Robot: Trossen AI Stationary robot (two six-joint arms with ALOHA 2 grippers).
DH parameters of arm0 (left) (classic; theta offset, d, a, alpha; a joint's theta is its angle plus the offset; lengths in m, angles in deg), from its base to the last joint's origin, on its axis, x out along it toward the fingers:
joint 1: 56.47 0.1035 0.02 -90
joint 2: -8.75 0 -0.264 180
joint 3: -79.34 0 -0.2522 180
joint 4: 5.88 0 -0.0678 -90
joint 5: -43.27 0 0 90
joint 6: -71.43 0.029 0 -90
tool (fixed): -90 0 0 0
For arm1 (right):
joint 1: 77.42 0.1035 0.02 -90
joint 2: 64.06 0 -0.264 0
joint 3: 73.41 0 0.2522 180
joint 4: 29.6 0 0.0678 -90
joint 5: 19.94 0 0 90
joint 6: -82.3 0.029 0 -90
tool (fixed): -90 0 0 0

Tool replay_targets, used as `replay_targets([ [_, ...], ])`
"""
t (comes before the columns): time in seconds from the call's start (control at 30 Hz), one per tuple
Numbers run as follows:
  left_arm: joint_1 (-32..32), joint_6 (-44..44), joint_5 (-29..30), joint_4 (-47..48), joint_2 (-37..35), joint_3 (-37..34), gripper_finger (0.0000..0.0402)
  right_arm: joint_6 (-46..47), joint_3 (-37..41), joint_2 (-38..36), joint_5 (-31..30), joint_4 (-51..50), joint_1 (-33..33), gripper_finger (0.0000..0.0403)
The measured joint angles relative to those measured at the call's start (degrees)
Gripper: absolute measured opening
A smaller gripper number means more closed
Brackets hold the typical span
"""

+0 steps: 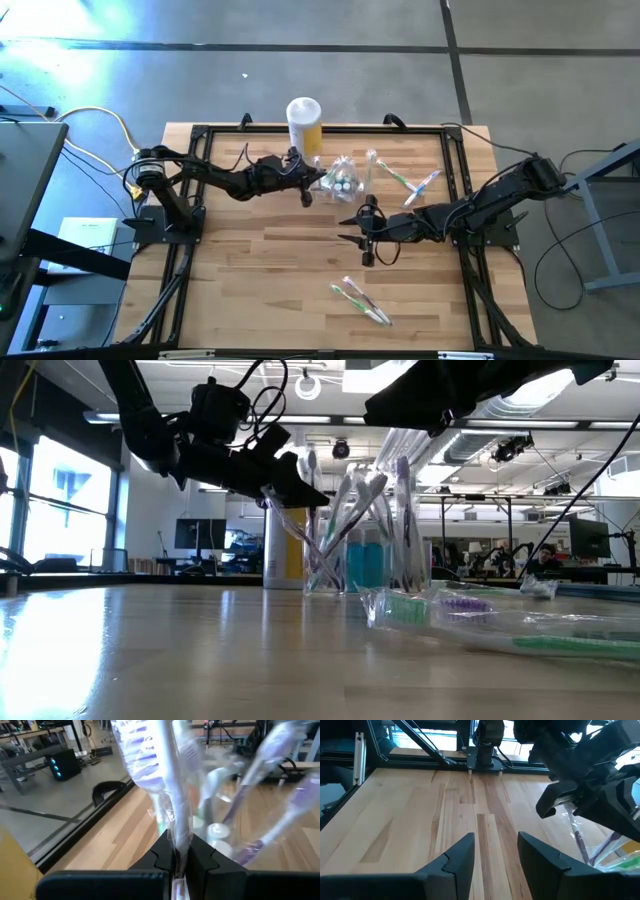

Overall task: Pick & Place toothbrushing station
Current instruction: Put the top purple toothbrush into the transparent organizer

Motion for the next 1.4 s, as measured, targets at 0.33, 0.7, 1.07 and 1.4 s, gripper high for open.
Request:
replay_targets([
  [0.33,-0.04,0.45,-0.24,0.82,0.09,0.28,0.0015,-0.78,0.0,0.0,0.0,0.01,0.0,0.0142],
  [0.7,0.0,1.92,-1.84,13.44,0.12,7.3,0.0015,-1.01,0.0,0.0,0.0,0.01,0.0,0.0142],
  [1.07,0.0,-1.41,-3.8,12.12,2.86,7.9,0.0015,-0.9,0.0,0.0,0.0,0.02,0.02,0.0142],
  [1.4,0.0,-1.56,-3.82,10.1,5.25,7.93,0.002,-0.87,0.0,0.0,0.0,-0.44,0.02,0.0142],
])
